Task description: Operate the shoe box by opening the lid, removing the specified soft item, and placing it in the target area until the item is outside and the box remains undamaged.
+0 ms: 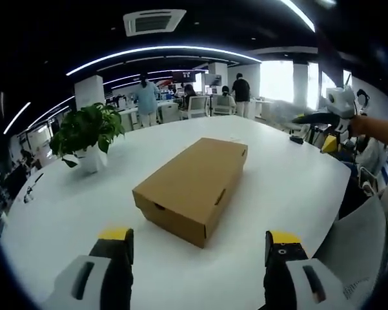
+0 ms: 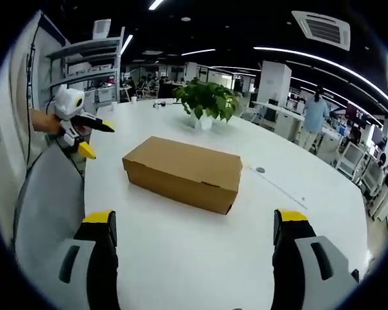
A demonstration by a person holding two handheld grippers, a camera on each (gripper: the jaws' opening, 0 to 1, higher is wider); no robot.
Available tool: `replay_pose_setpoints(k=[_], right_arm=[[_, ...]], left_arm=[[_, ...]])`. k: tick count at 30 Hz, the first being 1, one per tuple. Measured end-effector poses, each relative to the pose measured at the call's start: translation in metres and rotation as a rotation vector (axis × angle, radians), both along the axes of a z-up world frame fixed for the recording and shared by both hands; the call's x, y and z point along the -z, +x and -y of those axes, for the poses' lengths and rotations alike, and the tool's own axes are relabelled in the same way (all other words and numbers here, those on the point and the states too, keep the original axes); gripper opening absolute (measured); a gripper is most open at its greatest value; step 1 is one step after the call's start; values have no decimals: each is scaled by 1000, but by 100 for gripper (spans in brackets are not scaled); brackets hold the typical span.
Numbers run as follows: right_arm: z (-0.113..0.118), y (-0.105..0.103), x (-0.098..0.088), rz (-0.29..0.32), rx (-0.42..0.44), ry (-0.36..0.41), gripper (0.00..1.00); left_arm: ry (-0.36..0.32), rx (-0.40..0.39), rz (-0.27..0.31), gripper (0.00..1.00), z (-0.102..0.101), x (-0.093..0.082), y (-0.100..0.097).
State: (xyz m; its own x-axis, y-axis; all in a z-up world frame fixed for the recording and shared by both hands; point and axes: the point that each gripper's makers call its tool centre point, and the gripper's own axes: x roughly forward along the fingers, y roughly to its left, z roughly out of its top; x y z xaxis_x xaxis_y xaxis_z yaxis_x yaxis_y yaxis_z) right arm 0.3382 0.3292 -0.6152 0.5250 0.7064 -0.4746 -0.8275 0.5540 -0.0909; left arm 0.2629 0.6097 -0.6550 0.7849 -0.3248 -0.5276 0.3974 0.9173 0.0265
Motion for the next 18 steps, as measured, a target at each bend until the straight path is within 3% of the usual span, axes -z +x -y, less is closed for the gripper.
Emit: replay_pose_setpoints(k=[18], right_arm=[[-26,46,35,-5,-179,-19,86]], left_arm=[[-31,-118,-63,76,7,29,24]])
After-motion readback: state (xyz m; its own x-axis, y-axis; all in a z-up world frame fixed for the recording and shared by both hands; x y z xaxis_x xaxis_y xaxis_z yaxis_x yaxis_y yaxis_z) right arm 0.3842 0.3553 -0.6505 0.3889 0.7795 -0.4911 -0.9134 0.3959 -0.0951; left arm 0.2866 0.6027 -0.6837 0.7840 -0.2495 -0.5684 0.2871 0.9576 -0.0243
